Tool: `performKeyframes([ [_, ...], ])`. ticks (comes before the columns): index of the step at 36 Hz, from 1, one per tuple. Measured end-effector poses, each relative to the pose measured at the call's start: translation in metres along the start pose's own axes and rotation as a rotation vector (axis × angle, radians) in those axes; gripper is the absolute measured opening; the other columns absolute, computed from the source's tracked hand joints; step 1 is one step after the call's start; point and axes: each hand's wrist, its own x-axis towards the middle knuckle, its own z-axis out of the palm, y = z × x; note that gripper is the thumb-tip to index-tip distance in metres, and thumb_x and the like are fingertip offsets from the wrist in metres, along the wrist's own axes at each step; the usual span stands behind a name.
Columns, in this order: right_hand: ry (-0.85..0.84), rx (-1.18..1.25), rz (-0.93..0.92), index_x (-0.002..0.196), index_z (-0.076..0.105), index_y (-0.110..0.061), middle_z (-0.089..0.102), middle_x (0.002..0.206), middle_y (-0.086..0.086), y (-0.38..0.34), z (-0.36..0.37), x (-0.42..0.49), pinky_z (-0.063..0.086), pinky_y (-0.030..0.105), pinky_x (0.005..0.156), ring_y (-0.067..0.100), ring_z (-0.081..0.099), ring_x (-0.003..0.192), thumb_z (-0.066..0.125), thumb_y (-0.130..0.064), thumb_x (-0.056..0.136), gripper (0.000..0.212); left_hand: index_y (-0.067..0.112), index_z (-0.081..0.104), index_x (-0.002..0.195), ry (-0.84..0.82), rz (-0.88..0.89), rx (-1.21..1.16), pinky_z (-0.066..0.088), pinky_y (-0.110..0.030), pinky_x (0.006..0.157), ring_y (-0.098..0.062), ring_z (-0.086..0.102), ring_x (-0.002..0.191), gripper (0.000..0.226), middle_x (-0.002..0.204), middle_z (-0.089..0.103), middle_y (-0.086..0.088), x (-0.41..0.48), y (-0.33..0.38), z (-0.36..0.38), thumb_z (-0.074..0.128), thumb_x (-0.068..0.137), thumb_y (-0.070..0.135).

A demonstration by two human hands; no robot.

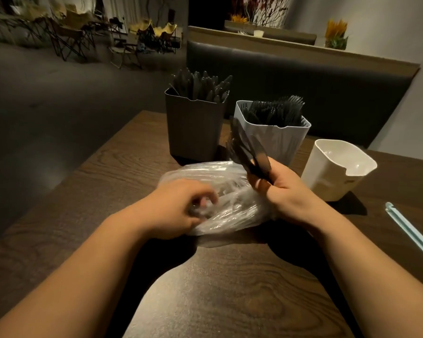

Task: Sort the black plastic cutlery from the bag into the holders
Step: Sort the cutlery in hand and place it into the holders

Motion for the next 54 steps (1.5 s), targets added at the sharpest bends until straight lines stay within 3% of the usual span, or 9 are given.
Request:
performKeyframes([
  [7,0.099,0.296,-0.115,0.096,0.057,-0.014,0.064,0.085,0.002,-0.020,-0.011,0.004,0.052,0.028,0.084,0.017,0.065,0.085,0.052,-0.012,0.095,0.005,0.070,0.030,0.140,-0.365,-0.083,0.170,0.003,-0.048,0.125,-0.014,0.000,0.153,0.047,0.164,0.008,0.018,-0.005,0.007,-0.003,0.045,0.097,0.064],
  [14,0.157,0.678,-0.248,0.102,0.056,-0.012,0.062,0.084,0.005,-0.059,-0.015,0.001,0.052,0.041,0.083,0.026,0.061,0.083,0.055,-0.018,0.092,0.012,0.063,0.044,0.134,-0.250,-0.019,0.188,0.025,-0.044,0.119,-0.013,0.027,0.141,0.047,0.150,0.030,0.019,-0.005,0.008,-0.003,0.059,0.089,0.062],
  [21,0.160,0.916,-0.112,0.090,0.064,-0.020,0.049,0.069,-0.001,-0.053,0.003,0.002,0.033,0.030,0.061,0.014,0.038,0.060,0.059,-0.023,0.088,0.006,0.061,0.030,0.145,-0.371,-0.080,0.127,0.013,-0.049,0.125,-0.020,0.008,0.153,0.056,0.162,0.008,0.019,-0.008,0.014,-0.003,0.054,0.096,0.056],
  [27,0.177,0.742,0.082,0.071,0.060,-0.021,0.036,0.064,0.007,-0.006,0.011,-0.006,0.024,0.026,0.049,0.016,0.029,0.053,0.061,-0.023,0.088,0.017,0.068,0.007,0.147,-0.542,-0.133,0.139,0.000,-0.045,0.123,-0.015,-0.011,0.153,0.068,0.164,-0.019,0.023,-0.009,0.017,-0.008,0.052,0.099,0.052],
  [32,0.273,0.832,0.215,0.064,0.047,-0.019,0.029,0.061,0.003,-0.001,0.013,-0.008,0.015,0.031,0.050,0.015,0.020,0.051,0.058,-0.026,0.088,0.028,0.051,0.032,0.149,-0.371,-0.068,0.075,0.019,-0.032,0.122,-0.006,0.020,0.149,0.053,0.164,0.016,0.019,-0.009,0.015,-0.006,0.051,0.101,0.048],
  [36,0.350,0.812,0.254,0.065,0.037,-0.017,0.023,0.061,0.005,-0.010,0.012,-0.003,0.011,0.039,0.056,0.026,0.009,0.059,0.063,-0.030,0.088,0.037,0.036,0.064,0.120,0.026,-0.016,0.008,0.047,-0.030,0.104,0.003,0.055,0.111,0.025,0.119,0.060,0.020,-0.005,0.015,-0.007,0.061,0.096,0.042],
  [43,0.277,0.878,0.215,0.068,0.046,-0.017,0.032,0.056,-0.002,-0.025,0.020,0.003,0.019,0.029,0.050,0.012,0.026,0.047,0.061,-0.036,0.087,0.030,0.037,0.074,0.109,0.107,0.002,0.047,0.049,-0.026,0.098,0.006,0.062,0.104,0.018,0.109,0.072,0.023,-0.004,0.030,-0.005,0.066,0.093,0.040],
  [48,0.247,0.913,0.215,0.088,0.055,-0.011,0.041,0.058,-0.001,-0.022,0.033,0.003,0.028,0.026,0.052,0.012,0.035,0.051,0.058,-0.025,0.094,0.016,0.028,0.065,0.099,0.374,-0.051,-0.519,0.060,-0.033,0.073,-0.011,0.068,0.078,0.012,0.085,0.070,0.003,0.001,0.054,-0.011,0.072,0.089,0.029],
  [54,0.159,0.707,0.214,0.095,0.061,-0.012,0.060,0.078,0.005,-0.021,0.035,-0.001,0.048,0.022,0.064,0.009,0.059,0.067,0.053,0.004,0.092,0.019,0.036,0.059,0.125,0.274,-0.067,-0.788,0.051,-0.036,0.101,-0.006,0.063,0.114,0.035,0.117,0.069,0.009,0.021,0.061,0.000,0.070,0.091,0.037],
])
